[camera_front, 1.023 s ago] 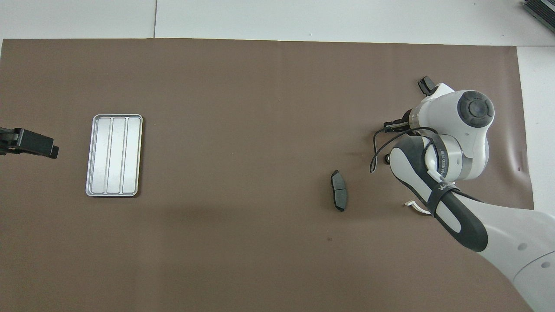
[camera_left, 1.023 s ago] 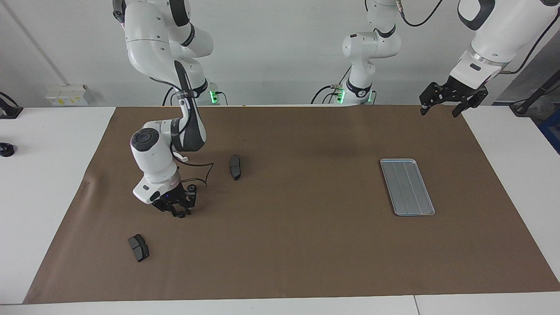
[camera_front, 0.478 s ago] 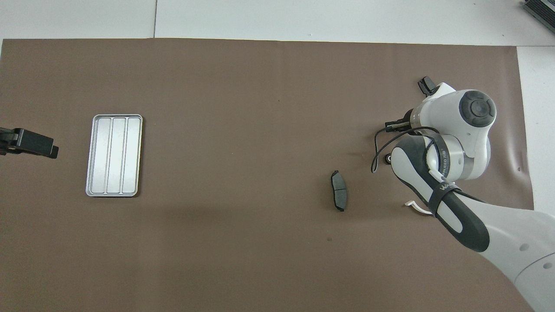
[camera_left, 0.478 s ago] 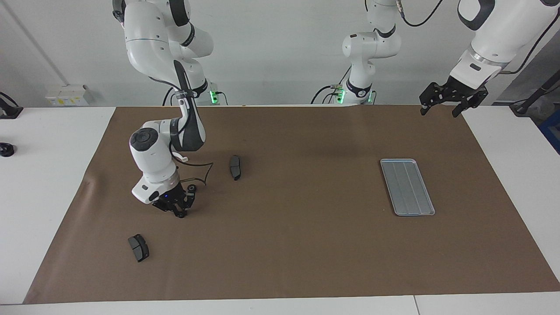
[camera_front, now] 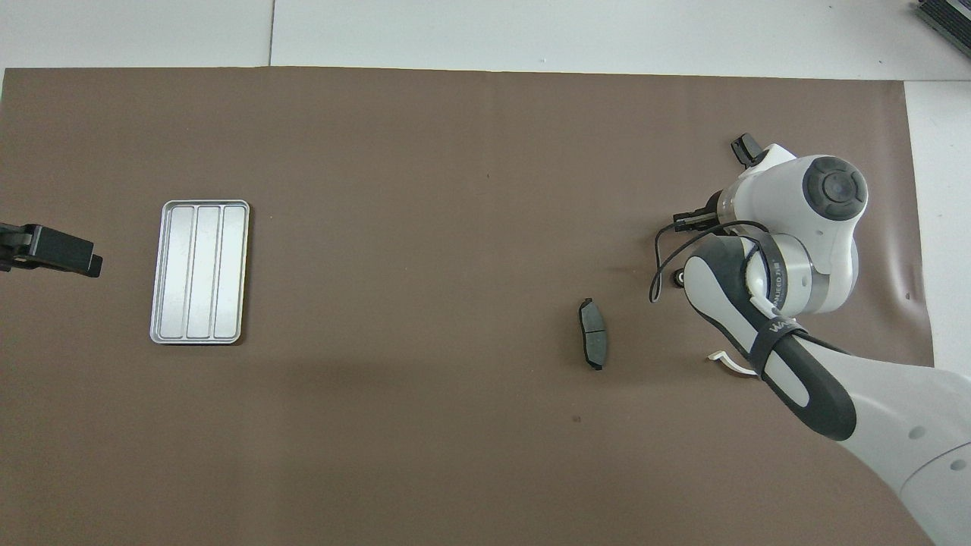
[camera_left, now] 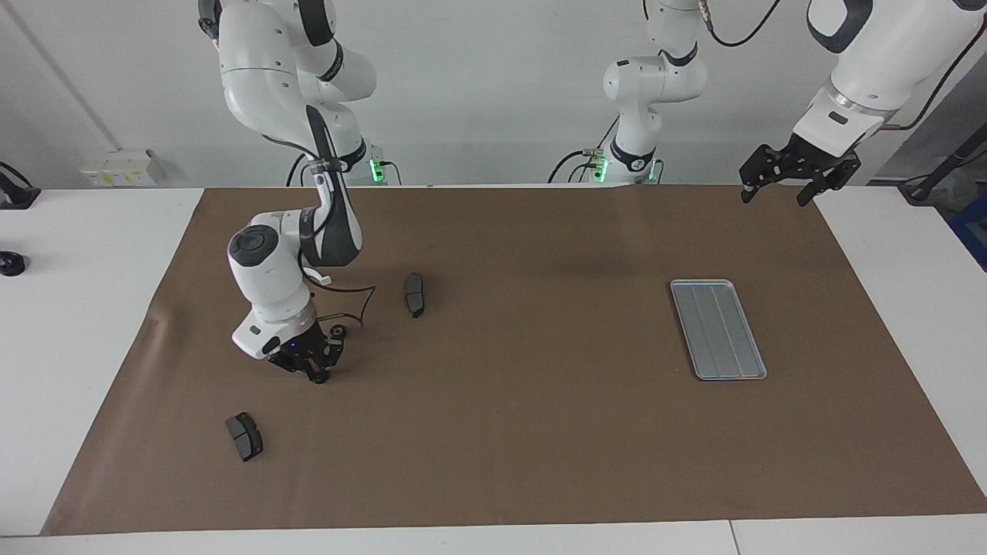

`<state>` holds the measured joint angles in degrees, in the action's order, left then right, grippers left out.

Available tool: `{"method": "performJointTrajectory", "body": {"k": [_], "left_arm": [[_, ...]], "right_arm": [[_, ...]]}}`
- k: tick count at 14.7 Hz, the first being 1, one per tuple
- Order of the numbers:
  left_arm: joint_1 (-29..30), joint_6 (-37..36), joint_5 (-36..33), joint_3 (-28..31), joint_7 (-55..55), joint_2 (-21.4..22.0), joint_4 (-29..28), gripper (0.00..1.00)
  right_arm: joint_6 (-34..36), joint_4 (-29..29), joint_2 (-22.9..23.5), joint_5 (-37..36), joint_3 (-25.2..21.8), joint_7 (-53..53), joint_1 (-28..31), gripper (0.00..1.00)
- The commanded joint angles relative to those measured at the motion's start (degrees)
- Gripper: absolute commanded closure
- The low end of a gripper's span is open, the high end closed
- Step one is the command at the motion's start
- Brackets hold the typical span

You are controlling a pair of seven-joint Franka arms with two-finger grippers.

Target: Pick bearing gear from pile to tray

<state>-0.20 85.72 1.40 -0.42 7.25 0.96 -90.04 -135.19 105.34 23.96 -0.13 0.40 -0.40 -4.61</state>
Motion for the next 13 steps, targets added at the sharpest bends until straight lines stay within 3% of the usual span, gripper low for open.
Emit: {"method": "performJointTrajectory", "body": {"k": [1, 7, 13], "left_arm": [[0.73, -0.21, -0.17, -0.38, 0.4, 1.06, -1.1, 0.0], [0.73, -0.21, -0.17, -0.38, 0.4, 1.06, -1.1, 0.0], [0.73, -0.21, -0.17, -0.38, 0.4, 1.06, -1.1, 0.0]], "right_arm": [[8.17, -7.59, -0.49, 0.84, 0.3, 7.58, -3.2, 1.0], [7.05, -11.11, -0.06, 1.36, 0.56, 28.23, -13.92, 1.0], [1.89, -17.53, 8.55, 0.14, 1.0, 49.06, -27.37, 1.0]]}}
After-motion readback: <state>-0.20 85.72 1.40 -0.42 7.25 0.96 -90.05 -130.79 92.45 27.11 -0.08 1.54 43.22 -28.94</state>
